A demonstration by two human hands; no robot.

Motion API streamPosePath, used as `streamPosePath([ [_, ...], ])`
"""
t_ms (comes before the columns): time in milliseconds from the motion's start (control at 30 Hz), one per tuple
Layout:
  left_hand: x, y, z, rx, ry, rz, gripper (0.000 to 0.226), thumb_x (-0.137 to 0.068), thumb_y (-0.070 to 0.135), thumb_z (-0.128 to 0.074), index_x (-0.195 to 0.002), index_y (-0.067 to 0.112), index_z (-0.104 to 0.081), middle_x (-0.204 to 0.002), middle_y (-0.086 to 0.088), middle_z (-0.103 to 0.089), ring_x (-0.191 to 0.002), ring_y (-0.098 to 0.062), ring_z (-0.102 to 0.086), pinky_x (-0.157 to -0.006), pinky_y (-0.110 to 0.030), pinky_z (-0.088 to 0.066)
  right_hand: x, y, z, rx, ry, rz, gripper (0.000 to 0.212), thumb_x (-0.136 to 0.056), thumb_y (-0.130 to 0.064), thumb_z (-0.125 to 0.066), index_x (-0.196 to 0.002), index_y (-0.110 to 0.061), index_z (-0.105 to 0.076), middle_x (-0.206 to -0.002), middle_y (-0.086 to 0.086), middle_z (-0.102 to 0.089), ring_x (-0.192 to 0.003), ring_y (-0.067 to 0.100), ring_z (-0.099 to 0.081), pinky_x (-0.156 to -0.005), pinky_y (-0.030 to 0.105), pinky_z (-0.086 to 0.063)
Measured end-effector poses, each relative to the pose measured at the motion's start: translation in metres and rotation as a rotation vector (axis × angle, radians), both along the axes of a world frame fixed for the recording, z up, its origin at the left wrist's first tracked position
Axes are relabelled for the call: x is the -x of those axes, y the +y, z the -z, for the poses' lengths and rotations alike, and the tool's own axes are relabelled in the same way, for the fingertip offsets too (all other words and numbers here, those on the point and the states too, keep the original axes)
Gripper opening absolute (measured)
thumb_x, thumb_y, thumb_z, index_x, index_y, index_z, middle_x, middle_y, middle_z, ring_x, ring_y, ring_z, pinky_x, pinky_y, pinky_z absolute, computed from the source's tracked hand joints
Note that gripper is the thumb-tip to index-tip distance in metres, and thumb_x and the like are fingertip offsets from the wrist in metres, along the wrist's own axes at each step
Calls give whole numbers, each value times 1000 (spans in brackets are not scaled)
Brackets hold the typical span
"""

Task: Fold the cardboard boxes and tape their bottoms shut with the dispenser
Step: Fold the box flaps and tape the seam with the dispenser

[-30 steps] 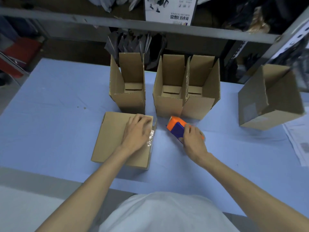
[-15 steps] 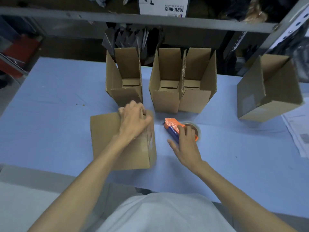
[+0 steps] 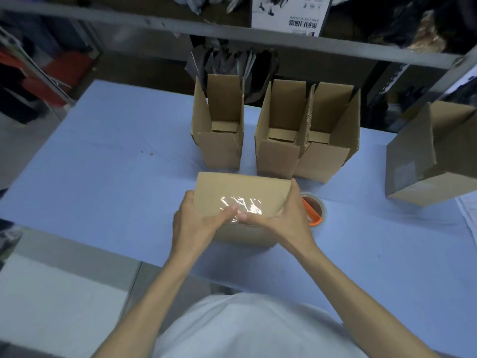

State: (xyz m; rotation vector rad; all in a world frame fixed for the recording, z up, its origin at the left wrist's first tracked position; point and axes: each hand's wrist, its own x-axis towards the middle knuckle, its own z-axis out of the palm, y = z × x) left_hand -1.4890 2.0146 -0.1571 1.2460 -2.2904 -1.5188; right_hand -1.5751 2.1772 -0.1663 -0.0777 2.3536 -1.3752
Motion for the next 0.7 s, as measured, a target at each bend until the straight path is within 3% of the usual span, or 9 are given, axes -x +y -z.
streamPosePath([
  [33, 0, 3, 1, 11, -25, -1, 57, -44, 63, -78, -87, 32, -55, -79, 18, -67, -79, -1, -64, -65, -29, -52, -1, -2, 0, -40, 16, -9, 134, -26, -70, -86, -138, -22, -30, -133, -1, -50, -125, 20, -48, -96, 43, -47],
  [100, 0, 5, 2, -8, -34, -14, 62, -40, 60, -81, -88, 31, -56, -83, 16, -68, -83, -7, -65, -71, -33, -55, -1, -5, -3, -81, 48, -9, 131, -27, -71, -84, -136, -21, -31, -131, -2, -51, -123, 19, -49, -94, 44, -48],
  [267, -2, 3, 3, -120, 24, -54, 48, -51, 47, -81, -89, 26, -61, -87, 11, -72, -86, -13, -68, -83, -42, -54, 5, -7, -3, -98, 36, 52, 83, -58, -59, -80, -120, -25, -37, -119, -2, -57, -112, 21, -54, -90, 44, -46],
  [333, 0, 5, 2, -95, 28, -74, 42, -57, 52, -73, -86, 24, -61, -83, 10, -71, -85, -16, -67, -82, -43, -54, 7, -9, -4, -125, 21, 50, 87, -56, -65, -76, -122, -23, -36, -123, -1, -55, -114, 23, -52, -92, 45, -46],
  [400, 2, 7, 0, -71, 17, -103, 42, -62, 60, -65, -81, 22, -62, -79, 10, -70, -84, -18, -66, -82, -44, -53, 4, -14, -8, -182, 29, 25, 107, -42, -77, -72, -125, -22, -34, -126, -3, -52, -116, 21, -51, -91, 44, -47],
  [467, 3, 7, -1, -79, 6, -121, 46, -60, 64, -68, -82, 23, -65, -79, 11, -71, -84, -17, -67, -81, -43, -54, 1, -17, -9, -252, 64, 5, 114, -35, -80, -73, -125, -22, -33, -126, -4, -49, -115, 20, -50, -87, 42, -49],
  [633, 3, 10, -1, -46, -4, -125, 42, -65, 61, -69, -82, 23, -64, -81, 10, -70, -85, -18, -65, -82, -44, -53, 12, -12, -5, -97, -24, 53, 69, -68, -54, -71, -119, -24, -37, -121, -1, -52, -114, 23, -52, -92, 46, -45],
  [700, 5, 13, -1, -12, -1, -131, 42, -72, 61, -61, -79, 19, -61, -79, 5, -68, -84, -23, -63, -82, -47, -52, 16, -12, -7, -124, -47, 33, 83, -60, -67, -71, -121, -22, -36, -124, -2, -50, -115, 22, -52, -93, 45, -46],
])
